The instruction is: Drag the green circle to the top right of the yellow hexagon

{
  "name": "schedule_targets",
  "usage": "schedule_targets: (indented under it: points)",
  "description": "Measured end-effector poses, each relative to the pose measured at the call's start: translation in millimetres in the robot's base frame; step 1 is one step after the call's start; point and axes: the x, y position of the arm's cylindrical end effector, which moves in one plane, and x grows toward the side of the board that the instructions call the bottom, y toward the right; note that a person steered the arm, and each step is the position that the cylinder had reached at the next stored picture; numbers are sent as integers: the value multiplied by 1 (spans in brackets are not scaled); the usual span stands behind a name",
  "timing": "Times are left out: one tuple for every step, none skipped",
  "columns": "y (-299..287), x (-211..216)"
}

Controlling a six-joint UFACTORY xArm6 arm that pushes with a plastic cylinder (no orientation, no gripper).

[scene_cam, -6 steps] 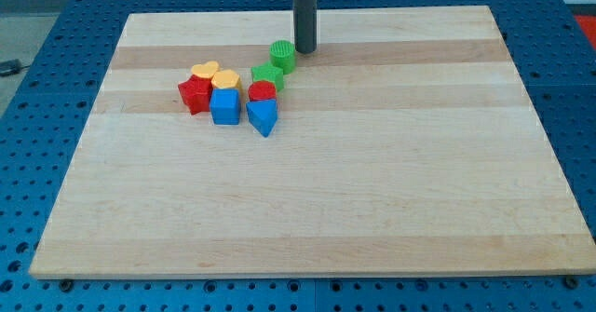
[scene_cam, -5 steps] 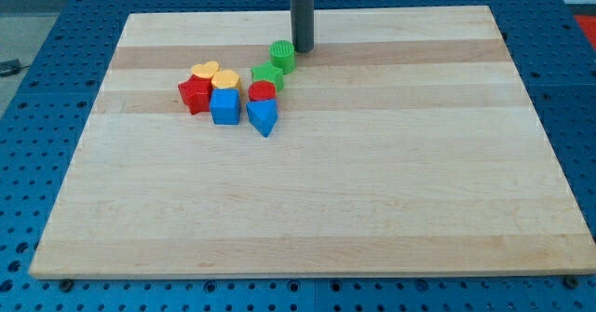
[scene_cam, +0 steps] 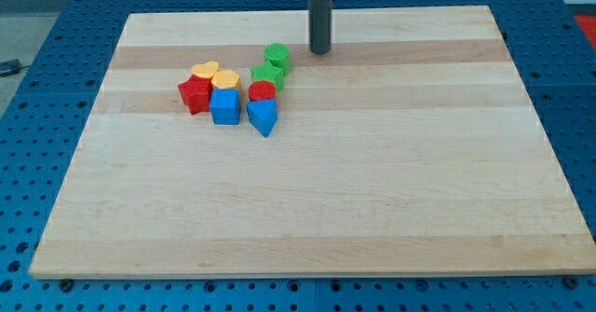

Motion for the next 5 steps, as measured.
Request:
schedule_targets:
  points:
    - [4,0]
    - [-16,9]
    - [-44,17]
    - [-78,18]
    - [-103,19]
